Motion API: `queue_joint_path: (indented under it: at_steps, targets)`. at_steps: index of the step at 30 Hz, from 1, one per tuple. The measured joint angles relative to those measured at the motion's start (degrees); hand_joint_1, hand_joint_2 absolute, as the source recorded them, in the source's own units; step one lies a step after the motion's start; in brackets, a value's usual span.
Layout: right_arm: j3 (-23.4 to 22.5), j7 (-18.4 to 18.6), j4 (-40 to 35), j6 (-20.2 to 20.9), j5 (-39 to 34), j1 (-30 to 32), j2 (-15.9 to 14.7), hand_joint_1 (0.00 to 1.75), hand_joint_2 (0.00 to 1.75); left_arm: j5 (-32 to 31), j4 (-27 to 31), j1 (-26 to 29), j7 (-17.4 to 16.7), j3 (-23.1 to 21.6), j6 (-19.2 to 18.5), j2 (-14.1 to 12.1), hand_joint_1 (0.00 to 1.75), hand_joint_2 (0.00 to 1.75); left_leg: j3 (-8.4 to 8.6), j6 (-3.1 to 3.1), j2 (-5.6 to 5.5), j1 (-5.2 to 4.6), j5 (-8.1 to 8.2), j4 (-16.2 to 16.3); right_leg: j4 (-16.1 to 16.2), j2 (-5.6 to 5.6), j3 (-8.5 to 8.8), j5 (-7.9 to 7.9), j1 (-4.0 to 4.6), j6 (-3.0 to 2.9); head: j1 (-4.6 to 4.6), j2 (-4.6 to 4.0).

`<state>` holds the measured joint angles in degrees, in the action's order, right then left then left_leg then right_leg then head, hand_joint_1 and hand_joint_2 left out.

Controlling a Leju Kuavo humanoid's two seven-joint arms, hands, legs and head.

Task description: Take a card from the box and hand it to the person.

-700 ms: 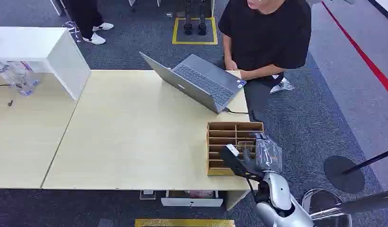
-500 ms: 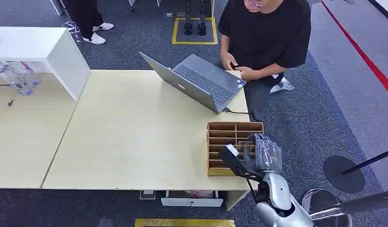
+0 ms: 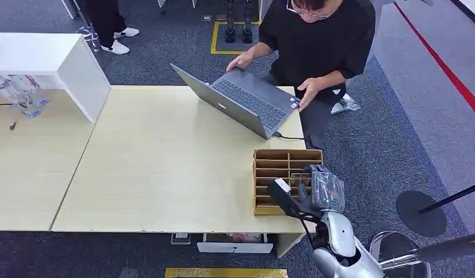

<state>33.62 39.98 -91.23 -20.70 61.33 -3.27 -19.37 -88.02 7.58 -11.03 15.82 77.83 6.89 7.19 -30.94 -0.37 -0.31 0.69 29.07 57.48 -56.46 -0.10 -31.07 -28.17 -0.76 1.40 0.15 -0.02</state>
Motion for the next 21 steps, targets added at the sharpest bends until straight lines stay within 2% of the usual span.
queue_joint_path:
  at_steps: [18, 20, 21]
  targets:
    - [0.17, 0.02, 0.09, 0.26, -0.68, 0.00, 0.00, 0.94, 1.75, 0.00, 0.00, -0.01, -0.02, -0.02, 0.11, 0.33, 0.00, 0.00, 0.00, 0.00, 0.00, 0.00, 0.00, 0.00, 0.00, 0.00, 0.00, 0.00, 0.00, 0.00, -0.02, 0.00]
    - [0.15, 0.02, 0.09, 0.26, -0.70, 0.00, 0.00, 0.93, 1.75, 0.00, 0.00, -0.01, -0.02, -0.02, 0.09, 0.33, 0.00, 0.00, 0.00, 0.00, 0.00, 0.00, 0.00, 0.00, 0.00, 0.00, 0.00, 0.00, 0.00, 0.00, -0.02, 0.00]
    - [0.17, 0.02, 0.09, 0.26, -0.70, 0.00, 0.00, 0.86, 1.75, 0.00, 0.00, -0.01, -0.02, -0.02, 0.11, 0.33, 0.00, 0.00, 0.00, 0.00, 0.00, 0.00, 0.00, 0.00, 0.00, 0.00, 0.00, 0.00, 0.00, 0.00, -0.02, 0.00]
